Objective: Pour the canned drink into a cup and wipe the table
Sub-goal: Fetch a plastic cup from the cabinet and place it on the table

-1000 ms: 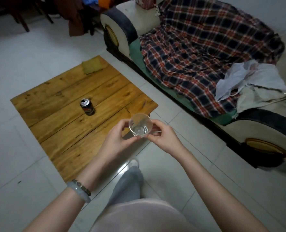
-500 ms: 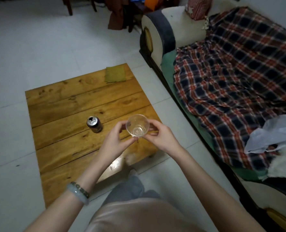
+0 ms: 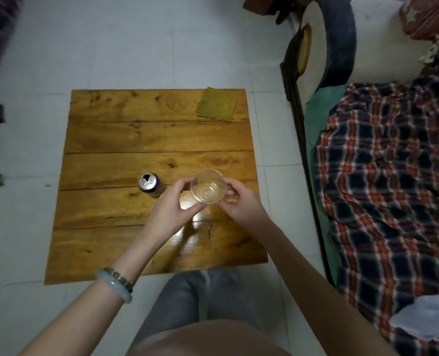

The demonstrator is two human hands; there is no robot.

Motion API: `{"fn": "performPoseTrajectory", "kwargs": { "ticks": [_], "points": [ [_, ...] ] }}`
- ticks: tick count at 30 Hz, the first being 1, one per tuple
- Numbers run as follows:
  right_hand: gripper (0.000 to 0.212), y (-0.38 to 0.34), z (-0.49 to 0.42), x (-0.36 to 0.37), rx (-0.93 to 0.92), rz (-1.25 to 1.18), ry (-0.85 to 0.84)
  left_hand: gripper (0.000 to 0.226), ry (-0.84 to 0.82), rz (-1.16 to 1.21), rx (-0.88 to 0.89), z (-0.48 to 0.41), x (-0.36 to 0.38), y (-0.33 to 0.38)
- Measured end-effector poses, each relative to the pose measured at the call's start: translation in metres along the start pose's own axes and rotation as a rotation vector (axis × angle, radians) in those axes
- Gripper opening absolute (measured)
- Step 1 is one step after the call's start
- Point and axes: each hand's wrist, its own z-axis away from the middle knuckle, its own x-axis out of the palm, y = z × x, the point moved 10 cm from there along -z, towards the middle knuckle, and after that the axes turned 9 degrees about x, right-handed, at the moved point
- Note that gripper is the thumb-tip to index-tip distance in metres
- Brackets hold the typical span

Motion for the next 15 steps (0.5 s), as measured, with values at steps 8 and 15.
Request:
{"fn": "performPoseTrajectory", "kwargs": {
  "ticks": [8, 15],
  "points": [
    [0.052, 0.019, -0.085, 0.009, -0.124, 0.119, -0.070, 0.051, 0.142, 0.047, -0.166, -0.032, 0.027, -0.063],
    [0.046, 0.074, -0.143, 0.041, -0.050, 0.094, -0.106, 0.053, 0.152, 0.076, -0.246, -0.044, 0.064, -0.140]
  ]
}}
